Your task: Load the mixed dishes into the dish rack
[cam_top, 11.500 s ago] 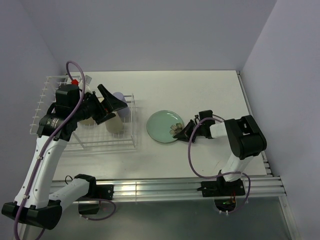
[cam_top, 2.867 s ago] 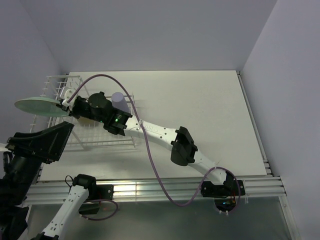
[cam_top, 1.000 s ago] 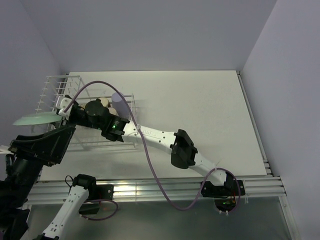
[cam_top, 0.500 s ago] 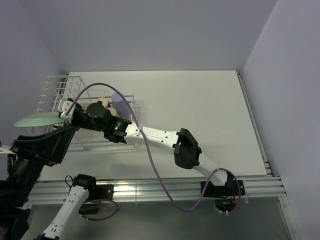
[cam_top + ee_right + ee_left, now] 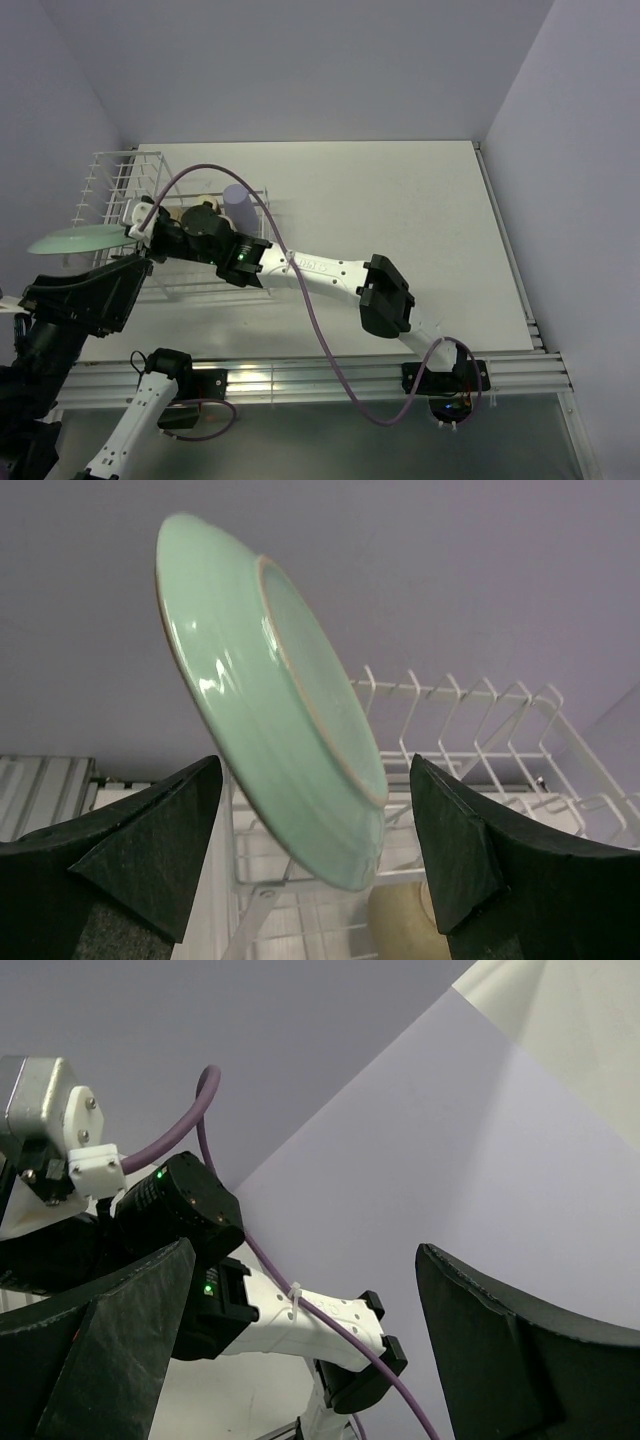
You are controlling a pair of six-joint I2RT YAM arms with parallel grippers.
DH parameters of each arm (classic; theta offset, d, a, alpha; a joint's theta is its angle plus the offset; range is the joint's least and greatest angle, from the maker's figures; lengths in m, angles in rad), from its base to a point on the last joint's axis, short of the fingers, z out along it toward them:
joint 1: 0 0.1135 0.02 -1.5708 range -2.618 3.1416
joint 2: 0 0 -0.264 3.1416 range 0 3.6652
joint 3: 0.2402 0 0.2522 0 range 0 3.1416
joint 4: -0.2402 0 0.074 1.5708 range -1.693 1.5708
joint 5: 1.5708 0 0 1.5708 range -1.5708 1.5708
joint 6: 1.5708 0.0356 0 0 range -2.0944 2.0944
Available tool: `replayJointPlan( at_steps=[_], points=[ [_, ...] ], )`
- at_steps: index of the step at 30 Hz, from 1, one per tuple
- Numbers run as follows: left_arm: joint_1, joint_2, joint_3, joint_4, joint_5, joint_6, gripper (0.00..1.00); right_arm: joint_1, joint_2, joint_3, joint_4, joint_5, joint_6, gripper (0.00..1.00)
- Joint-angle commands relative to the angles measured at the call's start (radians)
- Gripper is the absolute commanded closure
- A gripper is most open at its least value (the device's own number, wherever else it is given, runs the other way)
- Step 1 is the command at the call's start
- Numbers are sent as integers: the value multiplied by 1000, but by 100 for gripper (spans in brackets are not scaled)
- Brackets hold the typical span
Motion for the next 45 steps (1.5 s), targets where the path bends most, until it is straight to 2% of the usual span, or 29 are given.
replayJointPlan(
  at_steps=[1,8,16,19,23,24,30,35,38,41,45],
  points=[
    [5,-3,-3,24,-7,4,1,6,-102,-51,46,-4,0,17],
    [5,-15,-38,41,-14,-2,1,5,-201,-248,91,16,-10,16],
    [5,-3,-103,51,-5,18,1,2,-493,-607,126,157,-23,15],
    [5,26,-88,-10,-23,47,1,-18,-603,-704,7,263,74,15],
    [7,54,-95,-38,-63,87,1,-41,-797,-871,-162,367,291,15],
    [7,55,-103,-35,-65,90,1,-41,-835,-908,-220,383,318,1],
    [7,63,-195,24,-65,76,1,-40,-1117,-1181,-468,409,594,0],
    [7,66,-291,119,-22,26,1,-41,-1334,-1376,-552,470,758,0],
    [7,75,-331,156,6,1,1,-40,-1418,-1430,-563,487,809,0],
    [7,97,-342,182,15,9,1,-41,-1470,-1476,-543,507,847,0],
    [7,126,-336,187,29,23,1,-41,-1456,-1487,-572,545,896,0]
  ],
)
